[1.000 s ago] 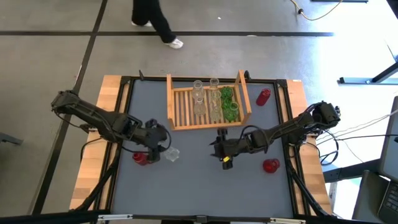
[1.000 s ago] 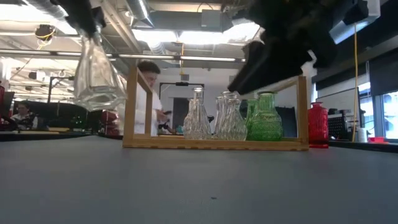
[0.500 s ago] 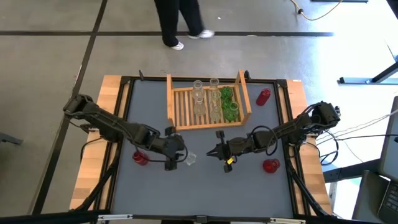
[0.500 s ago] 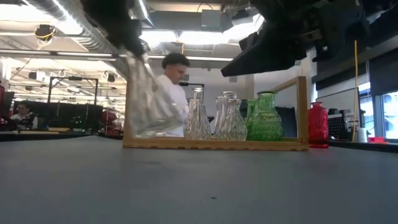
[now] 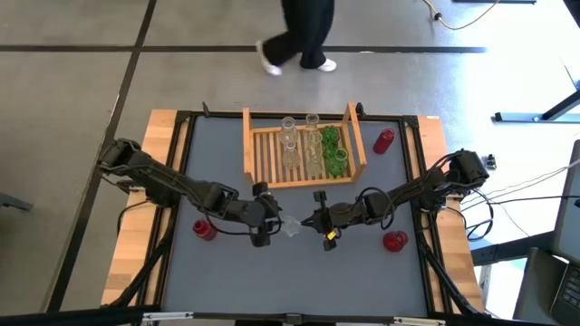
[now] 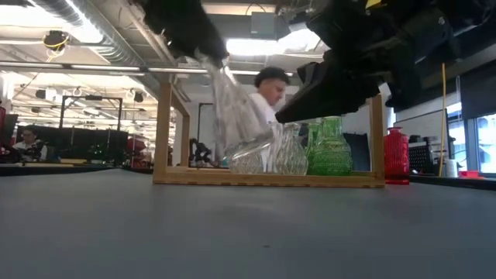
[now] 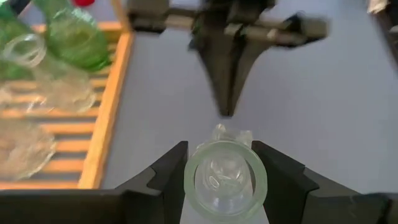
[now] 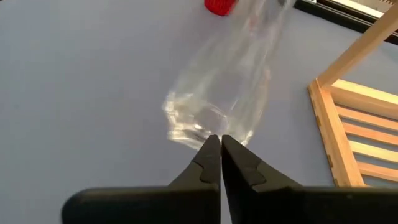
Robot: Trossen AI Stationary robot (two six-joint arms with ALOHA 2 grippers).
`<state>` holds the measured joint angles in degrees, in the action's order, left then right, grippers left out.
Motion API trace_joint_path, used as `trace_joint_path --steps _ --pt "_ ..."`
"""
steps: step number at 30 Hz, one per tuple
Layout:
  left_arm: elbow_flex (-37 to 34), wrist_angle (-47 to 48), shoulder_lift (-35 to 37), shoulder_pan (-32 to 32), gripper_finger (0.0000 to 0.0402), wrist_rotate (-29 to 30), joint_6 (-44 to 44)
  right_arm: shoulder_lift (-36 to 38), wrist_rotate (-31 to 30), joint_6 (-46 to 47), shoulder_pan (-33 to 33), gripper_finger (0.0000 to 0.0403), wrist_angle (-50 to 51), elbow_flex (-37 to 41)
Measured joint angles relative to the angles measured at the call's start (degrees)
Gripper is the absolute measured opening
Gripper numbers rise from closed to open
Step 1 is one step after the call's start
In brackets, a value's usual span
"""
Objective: Sort vases onto shelf
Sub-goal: Put the transparent vase on the shelf aligned with the other transparent vase
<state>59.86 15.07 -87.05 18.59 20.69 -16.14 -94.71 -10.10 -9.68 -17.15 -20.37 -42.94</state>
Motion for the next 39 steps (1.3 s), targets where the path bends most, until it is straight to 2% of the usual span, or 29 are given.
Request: trace_joint_path --steps 9,13,15,19,23,28,35,39 --pt "0.0 -7.8 0.0 -0.3 0.016 1.4 4.8 -3.1 -0.9 0.0 1.2 0.0002 -2.4 0.0" --pt "0.0 -8.3 -0.5 -1.6 0.016 0.8 5.0 -3.6 -2.4 -0.1 1.9 0.0002 -1.6 0.0" --pt "0.0 -8.0 -0.7 -2.5 0.016 1.0 5.4 -3.1 -4.6 -0.1 1.8 0.0002 -0.1 0.0" --pt "0.0 -7.6 -0.8 -4.6 0.016 1.2 6.2 1.7 -13.4 0.6 1.7 0.0002 9.3 -0.2" --pt "0.0 -7.5 -0.8 -6.9 0.016 1.2 6.3 8.0 -18.7 5.7 1.8 0.0002 18.7 -0.2" --pt "0.0 -8.1 -0.8 -10.9 0.016 1.3 9.9 12.6 -19.3 11.0 1.8 0.0002 26.3 -0.2" --pt "0.0 -8.1 -1.0 -17.2 0.016 0.8 10.6 12.5 -19.4 12.3 1.8 0.0002 28.0 -0.2" --pt "0.0 -8.1 -1.8 -20.7 0.016 -2.0 10.8 12.4 -19.4 12.4 1.8 0.0002 28.0 -0.2"
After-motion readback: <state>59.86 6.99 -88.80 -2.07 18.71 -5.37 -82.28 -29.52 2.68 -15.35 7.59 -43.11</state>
